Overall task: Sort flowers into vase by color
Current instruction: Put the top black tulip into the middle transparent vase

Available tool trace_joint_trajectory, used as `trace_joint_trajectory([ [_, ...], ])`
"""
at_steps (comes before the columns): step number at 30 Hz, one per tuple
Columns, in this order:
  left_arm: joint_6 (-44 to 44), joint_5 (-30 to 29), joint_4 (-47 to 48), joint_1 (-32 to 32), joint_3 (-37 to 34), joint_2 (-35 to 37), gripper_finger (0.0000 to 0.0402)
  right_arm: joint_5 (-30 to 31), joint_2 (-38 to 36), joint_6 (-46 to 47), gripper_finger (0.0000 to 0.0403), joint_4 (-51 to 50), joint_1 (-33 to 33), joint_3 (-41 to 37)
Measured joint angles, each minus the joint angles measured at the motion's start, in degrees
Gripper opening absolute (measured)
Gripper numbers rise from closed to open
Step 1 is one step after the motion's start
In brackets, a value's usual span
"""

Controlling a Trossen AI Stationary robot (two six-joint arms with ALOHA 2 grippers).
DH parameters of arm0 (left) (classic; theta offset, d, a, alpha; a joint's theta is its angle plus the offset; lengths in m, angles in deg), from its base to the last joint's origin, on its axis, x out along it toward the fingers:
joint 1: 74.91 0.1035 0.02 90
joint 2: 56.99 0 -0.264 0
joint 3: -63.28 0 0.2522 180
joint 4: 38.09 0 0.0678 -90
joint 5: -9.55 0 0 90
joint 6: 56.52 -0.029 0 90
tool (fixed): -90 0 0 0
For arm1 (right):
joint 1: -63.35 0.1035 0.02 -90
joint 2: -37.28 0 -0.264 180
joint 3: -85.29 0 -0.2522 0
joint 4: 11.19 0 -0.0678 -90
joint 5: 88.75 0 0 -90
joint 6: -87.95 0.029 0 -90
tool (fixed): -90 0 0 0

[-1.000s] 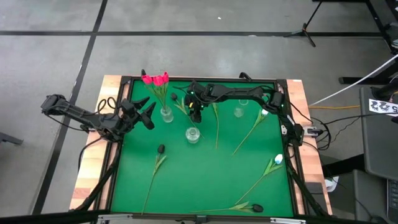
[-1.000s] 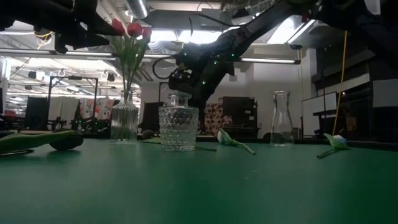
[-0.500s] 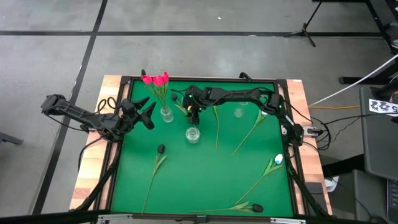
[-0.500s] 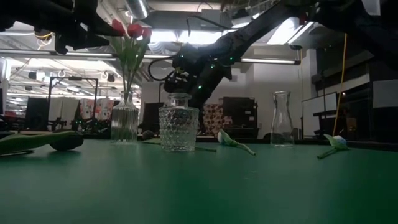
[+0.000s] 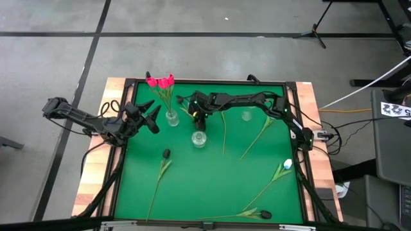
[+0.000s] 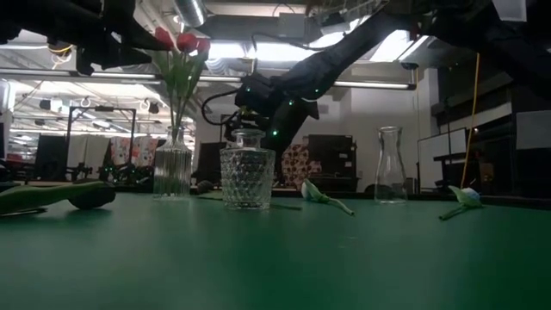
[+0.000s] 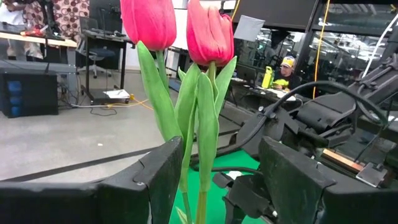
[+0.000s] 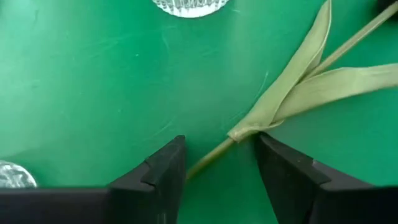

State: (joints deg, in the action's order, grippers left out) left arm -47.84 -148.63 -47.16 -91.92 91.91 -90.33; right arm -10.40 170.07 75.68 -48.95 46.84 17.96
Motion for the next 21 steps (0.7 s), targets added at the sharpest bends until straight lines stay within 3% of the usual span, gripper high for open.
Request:
trace_joint_trajectory([
  [4, -0.04, 0.0, -0.01, 0.0, 0.0, 0.0, 0.021, 1.74, -0.11, 0.2, 0.0133, -0.61, 0.01, -0.02],
  [10, -0.06, 0.0, 0.03, 0.0, 0.0, -0.01, 0.021, 1.57, -0.11, 0.66, 0.0015, -1.07, -0.05, -0.09],
  [21, -0.13, 0.02, 0.03, 0.0, 0.0, -0.02, 0.021, -2.45, -0.42, 7.43, 0.0007, -0.61, -1.59, -0.31],
])
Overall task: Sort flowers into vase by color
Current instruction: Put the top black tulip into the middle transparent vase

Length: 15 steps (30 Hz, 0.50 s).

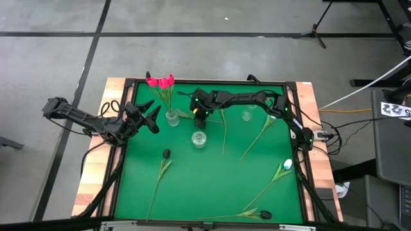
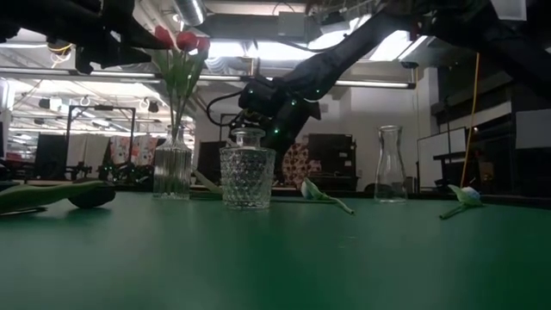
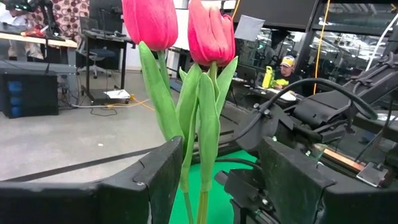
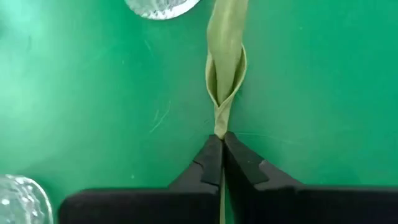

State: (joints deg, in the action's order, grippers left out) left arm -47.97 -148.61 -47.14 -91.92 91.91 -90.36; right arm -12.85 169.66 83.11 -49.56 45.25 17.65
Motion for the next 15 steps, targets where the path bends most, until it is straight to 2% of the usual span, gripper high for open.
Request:
trace_joint_trajectory([
  [8, 0.0, -0.02, -0.02, 0.0, 0.0, 0.02, 0.021, -1.93, -0.64, 3.07, 0.0003, 0.25, -0.36, -0.15],
  [15, 0.01, 0.0, -0.02, 0.0, 0.0, 0.02, 0.021, -1.04, -1.65, 4.71, 0.0001, 1.07, -0.29, -0.21],
])
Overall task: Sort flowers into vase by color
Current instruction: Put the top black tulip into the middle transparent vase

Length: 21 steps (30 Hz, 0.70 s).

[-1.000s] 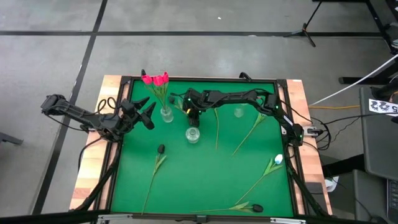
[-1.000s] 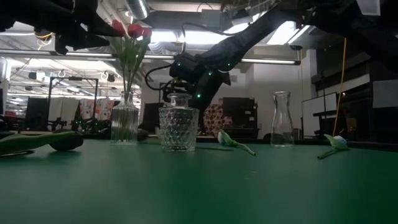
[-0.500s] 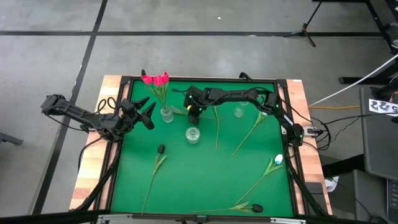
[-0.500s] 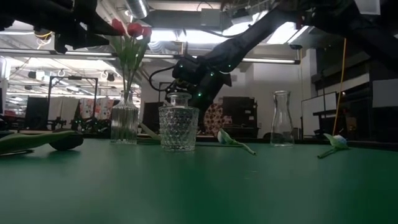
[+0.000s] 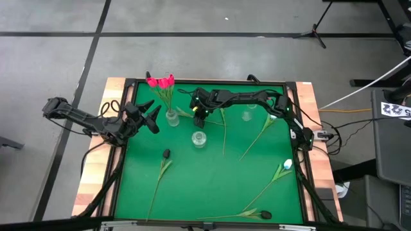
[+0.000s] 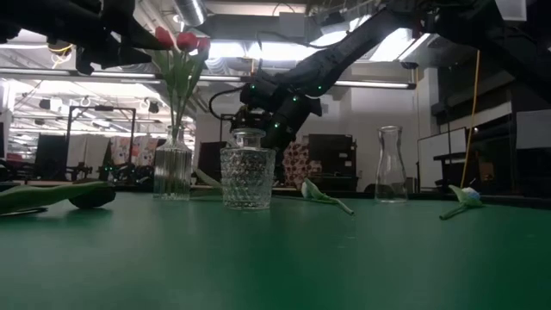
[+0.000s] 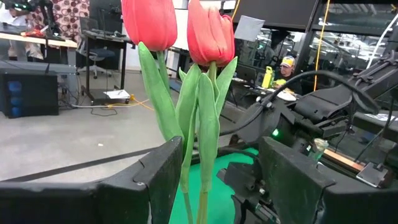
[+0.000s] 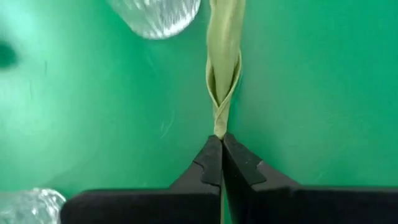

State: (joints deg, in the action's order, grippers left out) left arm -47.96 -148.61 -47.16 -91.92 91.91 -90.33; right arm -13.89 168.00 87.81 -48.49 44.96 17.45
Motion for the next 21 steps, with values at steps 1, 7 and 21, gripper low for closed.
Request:
trace_joint_trajectory([
  [1, 0.0, -0.02, 0.0, 0.0, 0.0, -0.01, 0.021, 0.07, -0.33, 0.02, 0.0001, -0.19, 0.0, 0.01],
  [7, -0.01, 0.0, 0.0, 0.0, 0.0, -0.01, 0.021, 1.18, -2.92, 0.26, 0.0001, -0.5, 0.0, 0.01],
  [21, 0.29, 0.01, -0.04, 0.0, 0.0, -0.01, 0.021, 10.95, -18.24, -1.26, 0.0, -0.55, -3.87, 0.17],
])
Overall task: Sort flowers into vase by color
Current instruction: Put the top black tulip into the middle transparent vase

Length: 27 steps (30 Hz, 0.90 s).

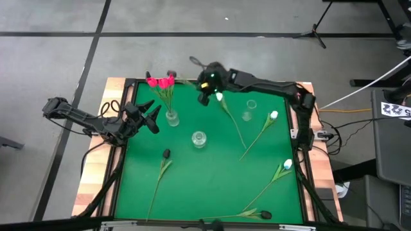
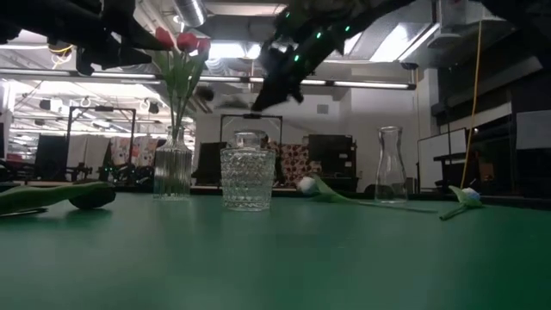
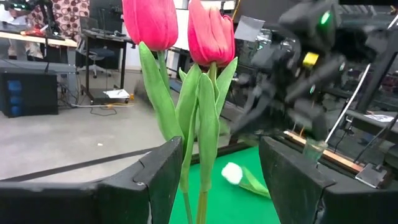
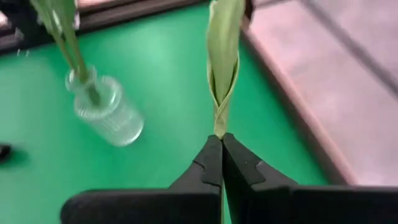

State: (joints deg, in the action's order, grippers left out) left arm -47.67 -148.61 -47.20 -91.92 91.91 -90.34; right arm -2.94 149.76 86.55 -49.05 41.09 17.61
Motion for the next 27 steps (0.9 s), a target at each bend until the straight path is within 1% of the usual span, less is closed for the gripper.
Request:
trace_joint_trajectory([
  [3, 0.03, 0.79, -0.15, 0.0, 0.0, 0.03, 0.021, 1.17, -3.27, -0.53, 0.0, -0.05, -0.78, 0.0],
  [6, 0.44, 2.78, -0.22, 0.0, 0.0, 0.3, 0.021, 2.78, -5.82, -1.58, 0.0, -0.08, -1.15, 0.02],
  [11, 3.17, 5.36, -0.46, 0.0, 0.0, 0.44, 0.021, 5.16, -9.17, -2.75, 0.0, 0.15, -1.04, 0.02],
  [20, 6.33, 11.19, -0.58, 0.0, 0.0, 2.8, 0.021, 5.79, -13.16, -3.74, 0.0, 0.37, -0.56, 0.02],
  [27, 5.93, 11.78, -0.52, 0.0, 0.0, 5.0, 0.021, 6.27, -14.62, -5.06, 0.0, -1.45, -0.58, 0.07],
])
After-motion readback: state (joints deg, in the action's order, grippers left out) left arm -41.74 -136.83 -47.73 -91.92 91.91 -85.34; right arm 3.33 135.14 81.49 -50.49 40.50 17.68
